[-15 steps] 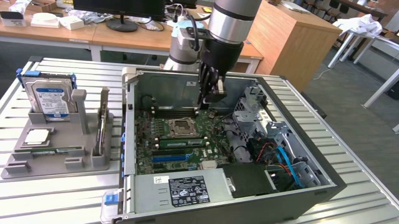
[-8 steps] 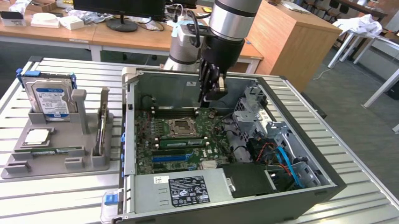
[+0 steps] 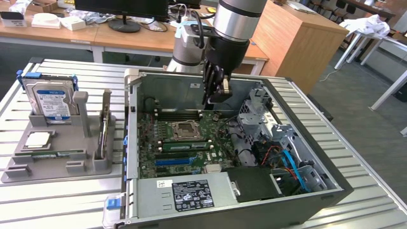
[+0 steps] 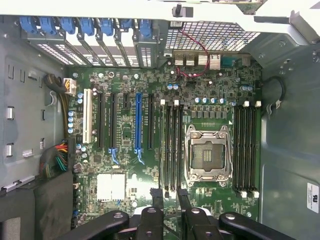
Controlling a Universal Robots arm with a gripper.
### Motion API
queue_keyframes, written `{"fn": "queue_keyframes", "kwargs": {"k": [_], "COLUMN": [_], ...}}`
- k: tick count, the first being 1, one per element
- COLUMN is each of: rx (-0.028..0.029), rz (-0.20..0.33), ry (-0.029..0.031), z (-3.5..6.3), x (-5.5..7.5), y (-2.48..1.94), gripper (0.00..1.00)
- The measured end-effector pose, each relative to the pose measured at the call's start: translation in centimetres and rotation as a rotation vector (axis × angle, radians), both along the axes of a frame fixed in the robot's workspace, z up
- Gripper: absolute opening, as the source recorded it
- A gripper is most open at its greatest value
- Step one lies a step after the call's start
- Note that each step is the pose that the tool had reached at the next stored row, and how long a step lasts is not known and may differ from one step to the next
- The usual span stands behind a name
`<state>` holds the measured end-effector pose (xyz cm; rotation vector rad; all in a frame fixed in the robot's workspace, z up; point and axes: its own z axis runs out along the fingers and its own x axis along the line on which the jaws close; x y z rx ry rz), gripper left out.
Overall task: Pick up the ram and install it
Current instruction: 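Insert the ram into the slot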
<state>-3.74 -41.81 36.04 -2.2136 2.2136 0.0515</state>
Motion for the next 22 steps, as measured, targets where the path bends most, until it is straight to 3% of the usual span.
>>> {"fn": "queue_keyframes", "kwargs": {"k": [4,7,15,22], "rx": [0.0000,0.0000,-0.0001,0.0000], "rz": [0.000,0.000,0.000,0.000], "ry": [0.0001,0.0000,0.0001,0.0037], "z": [0.00,0.00,0.01,0.00], "x": [0.0,0.0,0.1,2.0], "y": [0.00,0.00,0.00,0.00], "gripper": [0.24,0.11,0.10,0.10]}}
